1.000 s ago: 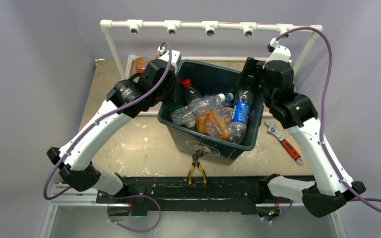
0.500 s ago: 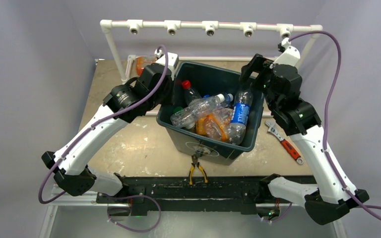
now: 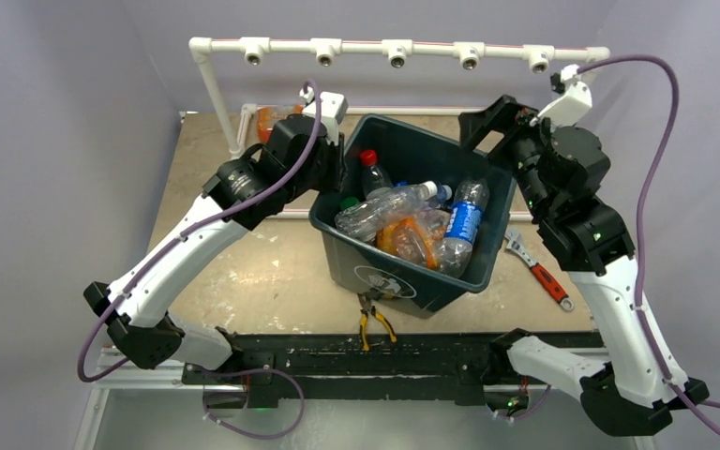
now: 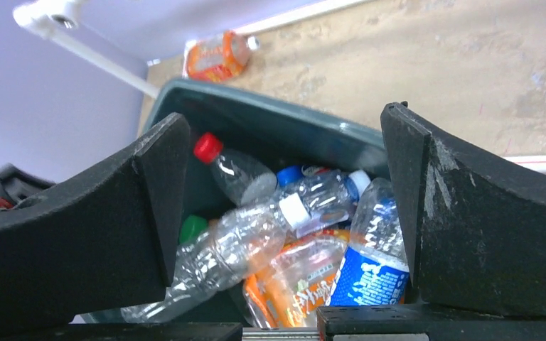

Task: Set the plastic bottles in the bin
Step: Move the trash bin to the center of the board.

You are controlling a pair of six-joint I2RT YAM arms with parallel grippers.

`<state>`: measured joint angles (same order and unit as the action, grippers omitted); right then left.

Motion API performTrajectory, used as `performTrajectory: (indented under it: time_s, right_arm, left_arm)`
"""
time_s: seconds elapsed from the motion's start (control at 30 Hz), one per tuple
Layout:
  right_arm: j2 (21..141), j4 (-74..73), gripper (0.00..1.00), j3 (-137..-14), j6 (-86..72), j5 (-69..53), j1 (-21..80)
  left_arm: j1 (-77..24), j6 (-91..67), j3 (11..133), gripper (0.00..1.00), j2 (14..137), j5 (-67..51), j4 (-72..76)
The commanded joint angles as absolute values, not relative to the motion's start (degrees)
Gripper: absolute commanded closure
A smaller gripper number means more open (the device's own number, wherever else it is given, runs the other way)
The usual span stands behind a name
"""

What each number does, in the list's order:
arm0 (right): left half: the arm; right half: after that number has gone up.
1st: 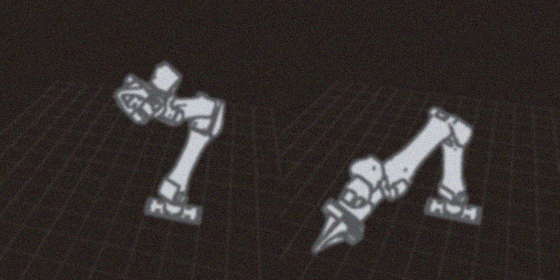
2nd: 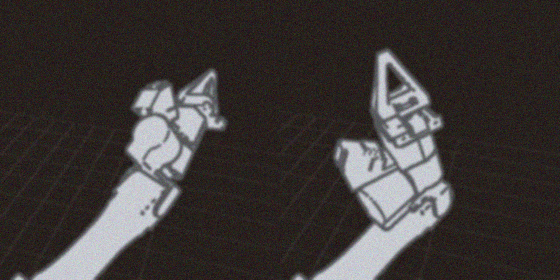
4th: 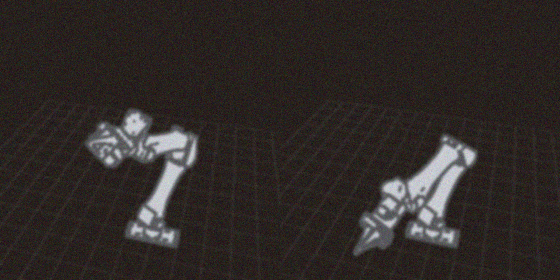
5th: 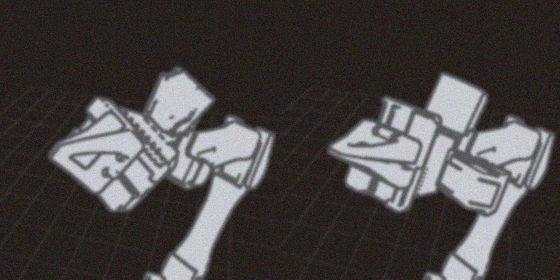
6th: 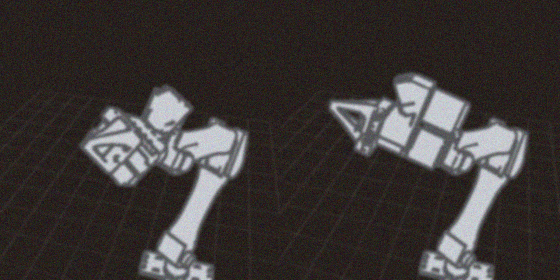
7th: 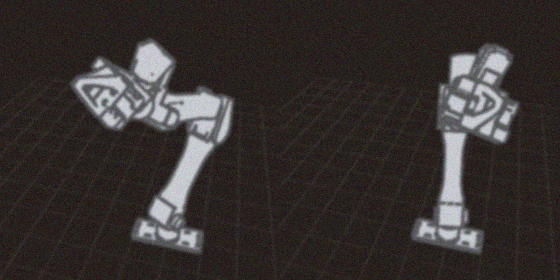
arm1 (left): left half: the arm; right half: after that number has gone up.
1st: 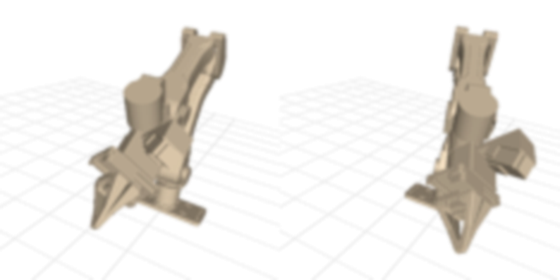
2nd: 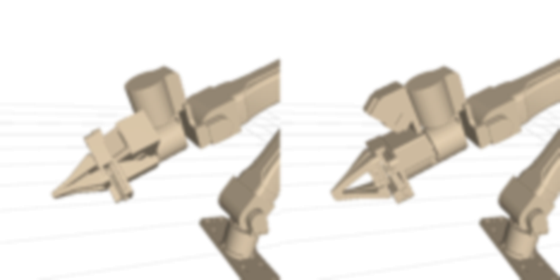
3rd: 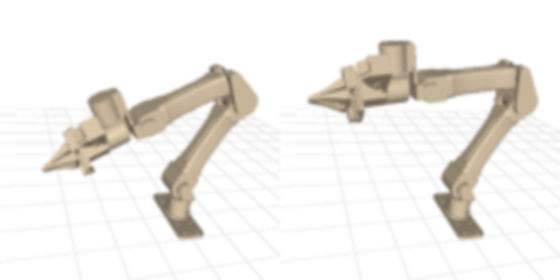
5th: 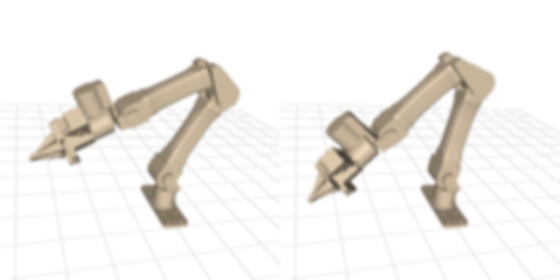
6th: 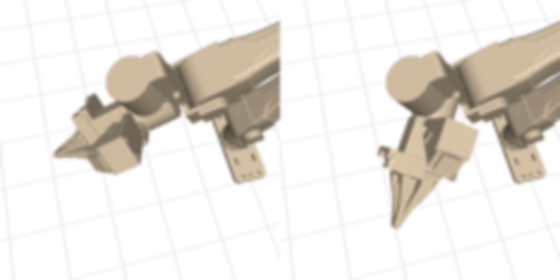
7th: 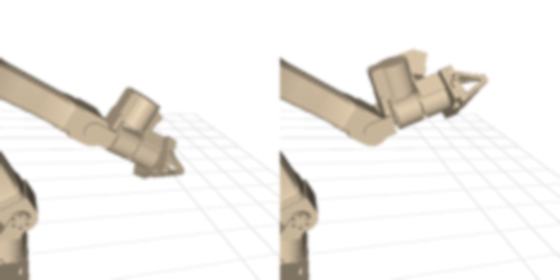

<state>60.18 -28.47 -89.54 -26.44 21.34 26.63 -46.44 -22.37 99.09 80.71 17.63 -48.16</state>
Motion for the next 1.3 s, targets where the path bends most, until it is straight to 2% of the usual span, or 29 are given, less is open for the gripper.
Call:
performTrajectory:
  time_s: [0.0,0.43,0.7,0.9,0.97,1.1,1.27]
  right_arm:
    - [56.5,-30.7,0.01,-84.1,-27.4,16.5,26.9]
    - [49.1,-30.5,0.01,-81.6,-27.1,16.9,27.0]
    - [47.7,-29.8,0.01,-80.1,-27.3,16.7,27.2]
    - [47.8,-29.7,0.01,-80.4,-27.2,16.5,27.5]
    - [48.1,-29.8,0.01,-80.6,-27.2,16.3,27.4]
    - [48.5,-29.9,0.01,-80.8,-27.3,16.1,27.5]
    - [49.0,-30.0,0.01,-81.3,-27.3,16.1,27.5]
  left_arm:
    - [-46.4,-29.7,98.1,1.0,83.5,5.4,-36.8]
    - [-51.0,-33.7,93.8,1.0,89.3,3.0,-21.5]
    - [-51.0,-33.3,90.2,1.0,87.6,4.2,-21.3]
    - [-51.1,-33.5,87.5,0.9,81.2,6.1,-21.9]
    - [-51.0,-34.5,87.1,1.0,79.7,6.0,-22.1]
    - [-52.6,-37.1,88.7,1.0,78.3,7.3,-24.7]
    - [-59.0,-39.5,92.6,1.0,76.6,15.4,-29.1]
